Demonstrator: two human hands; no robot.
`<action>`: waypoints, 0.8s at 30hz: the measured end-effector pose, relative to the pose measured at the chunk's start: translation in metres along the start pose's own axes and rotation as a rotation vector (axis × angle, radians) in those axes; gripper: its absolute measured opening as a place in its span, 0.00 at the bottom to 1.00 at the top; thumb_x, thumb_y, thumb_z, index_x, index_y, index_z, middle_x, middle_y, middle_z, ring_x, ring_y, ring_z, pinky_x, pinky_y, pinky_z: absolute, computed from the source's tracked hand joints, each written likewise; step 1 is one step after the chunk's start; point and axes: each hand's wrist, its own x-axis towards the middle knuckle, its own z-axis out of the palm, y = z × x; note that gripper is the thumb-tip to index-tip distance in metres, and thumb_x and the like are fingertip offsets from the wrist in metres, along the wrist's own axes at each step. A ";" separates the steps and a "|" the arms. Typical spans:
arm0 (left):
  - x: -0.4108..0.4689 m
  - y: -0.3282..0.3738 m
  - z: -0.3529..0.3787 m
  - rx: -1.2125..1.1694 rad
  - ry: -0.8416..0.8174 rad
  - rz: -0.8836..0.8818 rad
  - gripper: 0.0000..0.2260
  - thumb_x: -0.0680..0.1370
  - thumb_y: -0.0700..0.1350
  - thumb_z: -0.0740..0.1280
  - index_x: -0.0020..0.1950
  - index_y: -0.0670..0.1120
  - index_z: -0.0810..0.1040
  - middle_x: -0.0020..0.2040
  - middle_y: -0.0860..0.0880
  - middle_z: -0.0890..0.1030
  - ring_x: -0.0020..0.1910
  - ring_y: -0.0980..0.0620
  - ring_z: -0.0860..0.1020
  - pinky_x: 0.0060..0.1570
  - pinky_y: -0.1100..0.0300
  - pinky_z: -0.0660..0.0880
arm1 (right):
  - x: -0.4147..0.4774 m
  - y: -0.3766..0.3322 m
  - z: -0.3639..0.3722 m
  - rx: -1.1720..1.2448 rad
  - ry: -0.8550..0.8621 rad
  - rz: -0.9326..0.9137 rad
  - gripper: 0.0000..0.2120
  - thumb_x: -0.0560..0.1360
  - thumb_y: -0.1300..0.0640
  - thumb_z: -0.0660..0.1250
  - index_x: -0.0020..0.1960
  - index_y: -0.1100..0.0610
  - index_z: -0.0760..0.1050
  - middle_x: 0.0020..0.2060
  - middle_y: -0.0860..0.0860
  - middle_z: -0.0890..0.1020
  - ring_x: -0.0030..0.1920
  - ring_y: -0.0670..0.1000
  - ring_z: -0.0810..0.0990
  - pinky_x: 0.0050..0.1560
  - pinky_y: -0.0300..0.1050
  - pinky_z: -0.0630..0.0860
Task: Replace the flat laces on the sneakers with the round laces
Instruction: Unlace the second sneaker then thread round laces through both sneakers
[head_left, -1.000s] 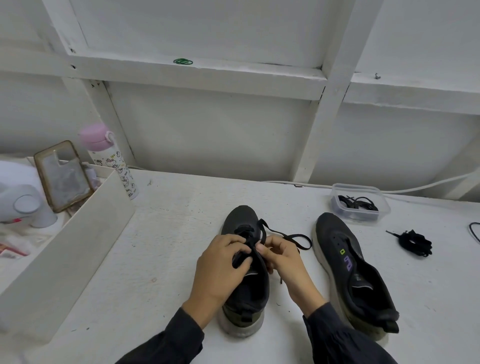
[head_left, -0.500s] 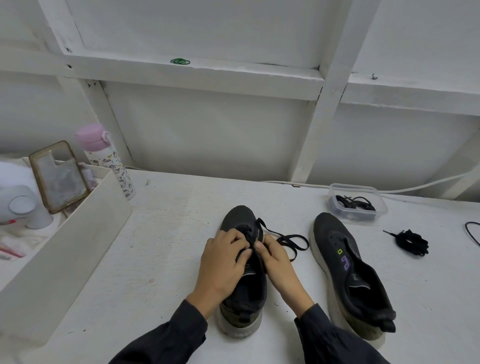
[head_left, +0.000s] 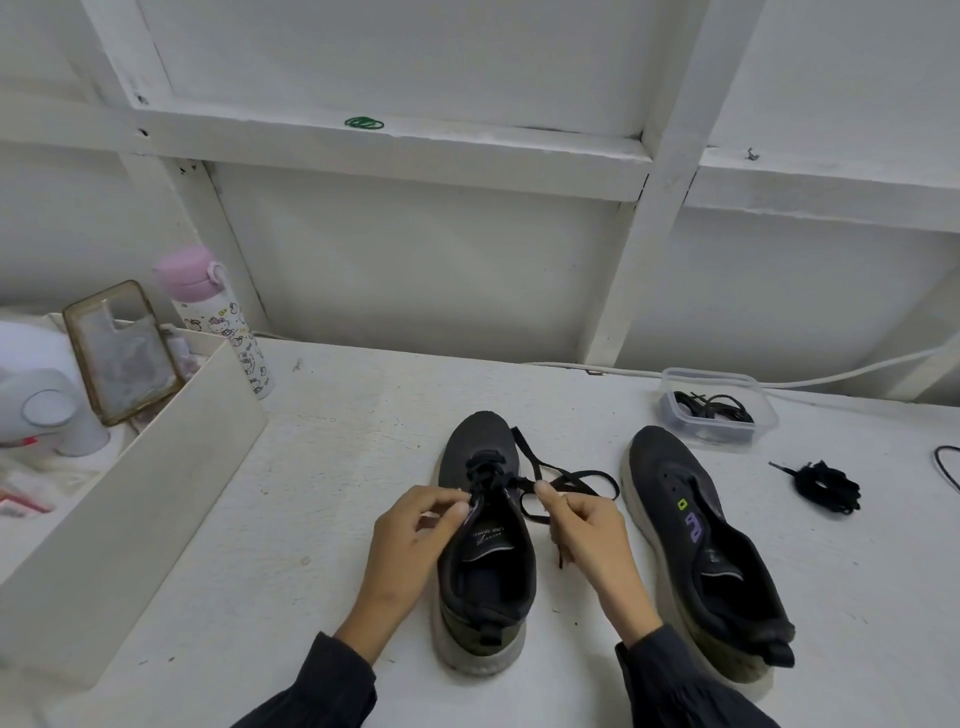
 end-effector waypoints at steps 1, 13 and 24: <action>0.001 -0.001 -0.001 0.022 -0.025 0.004 0.06 0.76 0.42 0.71 0.48 0.54 0.84 0.47 0.58 0.83 0.49 0.57 0.81 0.49 0.66 0.76 | -0.003 -0.002 0.002 0.028 -0.002 -0.023 0.24 0.76 0.45 0.68 0.29 0.60 0.72 0.25 0.49 0.76 0.26 0.47 0.71 0.31 0.42 0.70; 0.025 0.014 0.000 0.396 -0.182 0.000 0.04 0.78 0.47 0.66 0.44 0.49 0.77 0.41 0.55 0.80 0.40 0.56 0.78 0.44 0.59 0.75 | -0.026 0.005 0.051 0.083 0.007 -0.071 0.19 0.78 0.43 0.64 0.65 0.50 0.73 0.63 0.45 0.71 0.65 0.40 0.69 0.66 0.36 0.66; 0.030 0.008 0.000 0.422 -0.070 0.041 0.06 0.81 0.53 0.62 0.48 0.52 0.73 0.42 0.56 0.80 0.40 0.57 0.79 0.43 0.56 0.77 | -0.029 0.007 0.053 0.206 -0.051 -0.006 0.25 0.78 0.40 0.63 0.71 0.49 0.71 0.69 0.44 0.73 0.70 0.42 0.68 0.75 0.50 0.62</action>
